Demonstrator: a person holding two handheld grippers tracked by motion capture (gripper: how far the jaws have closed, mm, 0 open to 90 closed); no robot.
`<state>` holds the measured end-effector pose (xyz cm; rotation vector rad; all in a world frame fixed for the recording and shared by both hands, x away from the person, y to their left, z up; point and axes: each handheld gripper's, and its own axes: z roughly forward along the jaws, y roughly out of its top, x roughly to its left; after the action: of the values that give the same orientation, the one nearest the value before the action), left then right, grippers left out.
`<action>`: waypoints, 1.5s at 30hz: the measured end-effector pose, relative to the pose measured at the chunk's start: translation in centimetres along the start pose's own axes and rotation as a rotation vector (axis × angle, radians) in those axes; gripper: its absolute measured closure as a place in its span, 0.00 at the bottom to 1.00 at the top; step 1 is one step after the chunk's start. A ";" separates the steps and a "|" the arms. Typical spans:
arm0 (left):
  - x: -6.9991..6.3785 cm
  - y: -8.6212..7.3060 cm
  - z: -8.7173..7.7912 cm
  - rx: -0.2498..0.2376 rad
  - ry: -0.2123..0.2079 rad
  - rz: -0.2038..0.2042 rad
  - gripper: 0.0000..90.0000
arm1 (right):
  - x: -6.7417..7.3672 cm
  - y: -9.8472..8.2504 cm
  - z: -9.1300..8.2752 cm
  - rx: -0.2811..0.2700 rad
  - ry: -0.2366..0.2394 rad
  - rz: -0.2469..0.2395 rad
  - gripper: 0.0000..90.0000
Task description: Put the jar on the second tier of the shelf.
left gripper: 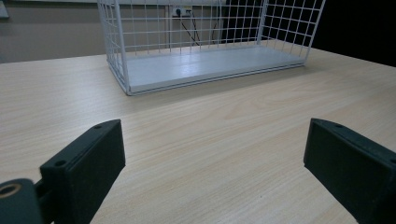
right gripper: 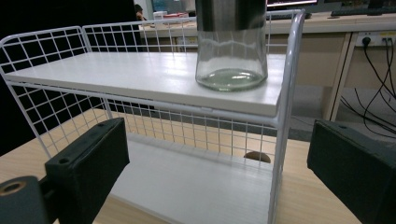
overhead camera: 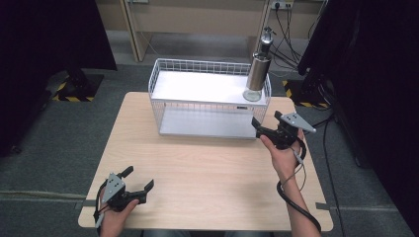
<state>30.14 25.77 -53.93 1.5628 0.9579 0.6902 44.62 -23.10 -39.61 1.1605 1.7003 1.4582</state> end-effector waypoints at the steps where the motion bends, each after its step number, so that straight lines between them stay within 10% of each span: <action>1: 0.0 0.0 0.0 0.000 0.000 -0.001 0.06 | 0.0 -0.2 -0.1 0.004 0.000 0.000 0.06; 45: -0.1 0.0 0.0 0.001 0.002 0.005 0.06 | -1.2 -6.5 -3.4 0.075 -0.032 0.020 0.07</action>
<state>30.11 25.72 -53.92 1.5663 0.9561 0.6954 40.66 -25.78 -45.37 1.2376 1.7389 1.3916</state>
